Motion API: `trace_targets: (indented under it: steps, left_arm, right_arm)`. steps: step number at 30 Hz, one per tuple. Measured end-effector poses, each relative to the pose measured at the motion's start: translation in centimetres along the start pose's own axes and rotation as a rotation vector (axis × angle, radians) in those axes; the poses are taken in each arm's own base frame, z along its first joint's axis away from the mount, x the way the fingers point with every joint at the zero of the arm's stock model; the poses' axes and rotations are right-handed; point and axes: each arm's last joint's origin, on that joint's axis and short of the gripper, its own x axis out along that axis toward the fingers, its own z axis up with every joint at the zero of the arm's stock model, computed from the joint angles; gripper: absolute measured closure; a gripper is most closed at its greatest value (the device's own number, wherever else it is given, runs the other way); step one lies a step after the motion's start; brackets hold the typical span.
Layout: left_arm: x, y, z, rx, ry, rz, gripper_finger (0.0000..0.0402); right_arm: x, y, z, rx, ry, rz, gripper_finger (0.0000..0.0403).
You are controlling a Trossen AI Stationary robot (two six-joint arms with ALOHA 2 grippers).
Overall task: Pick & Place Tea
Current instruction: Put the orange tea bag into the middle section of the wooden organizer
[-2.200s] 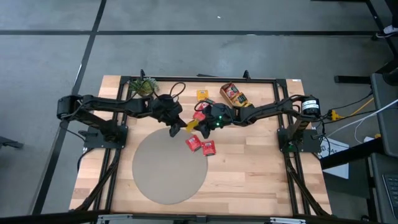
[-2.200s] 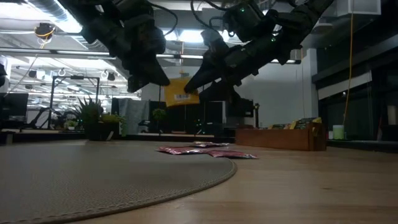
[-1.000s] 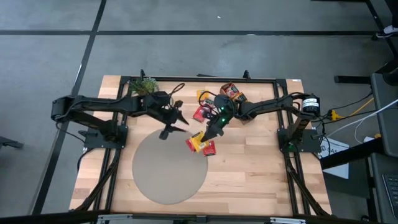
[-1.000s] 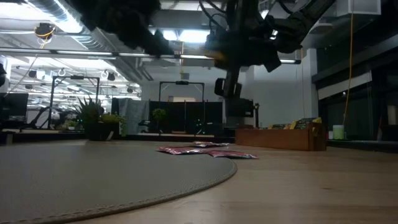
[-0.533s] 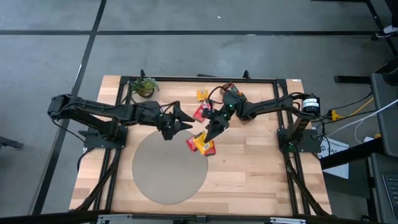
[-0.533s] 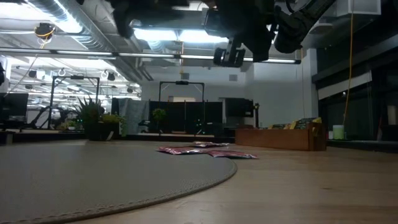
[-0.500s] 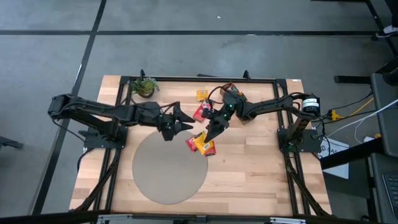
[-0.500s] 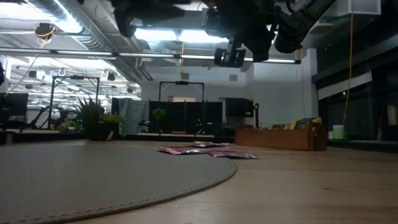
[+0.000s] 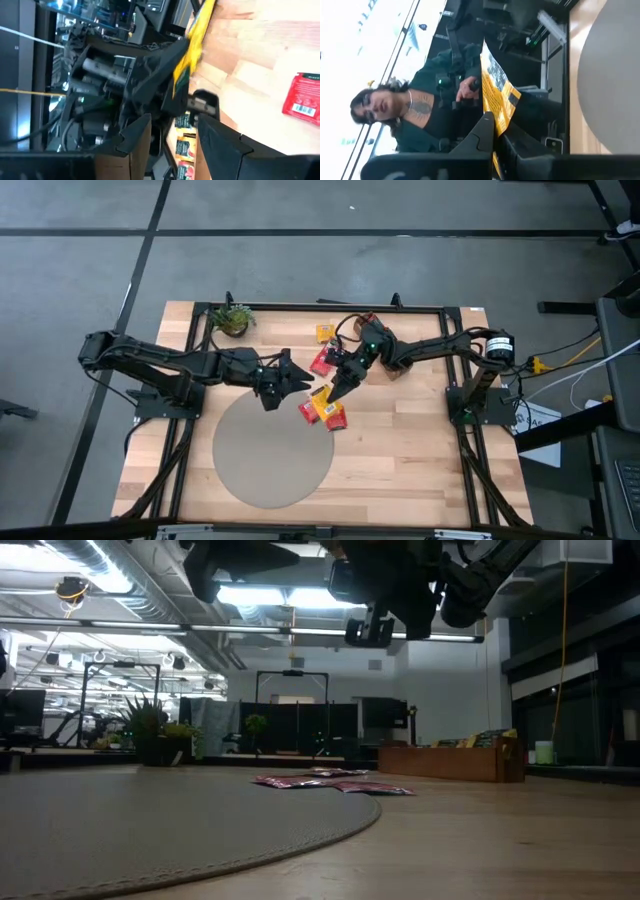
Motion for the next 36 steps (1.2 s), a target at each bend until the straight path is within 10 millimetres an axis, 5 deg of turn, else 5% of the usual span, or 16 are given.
trace_targets:
  steps: [13, 26, 36]
  left_arm:
    - [-0.1, -0.1, 0.6, 0.050, -0.033, 0.002, 0.0249]
    - [0.4, -0.5, 0.5, 0.034, -0.023, -0.020, 0.0393]
    - [0.4, -0.8, 0.5, -0.054, 0.073, -0.012, 0.0399]
  right_arm:
    - [-1.4, -0.2, 0.9, 0.028, -0.141, -0.027, 0.0394]
    - [-1.5, -0.2, 1.1, 0.028, -0.167, -0.032, 0.0393]
    - [-1.5, -0.3, 1.1, 0.027, -0.174, -0.040, 0.0372]
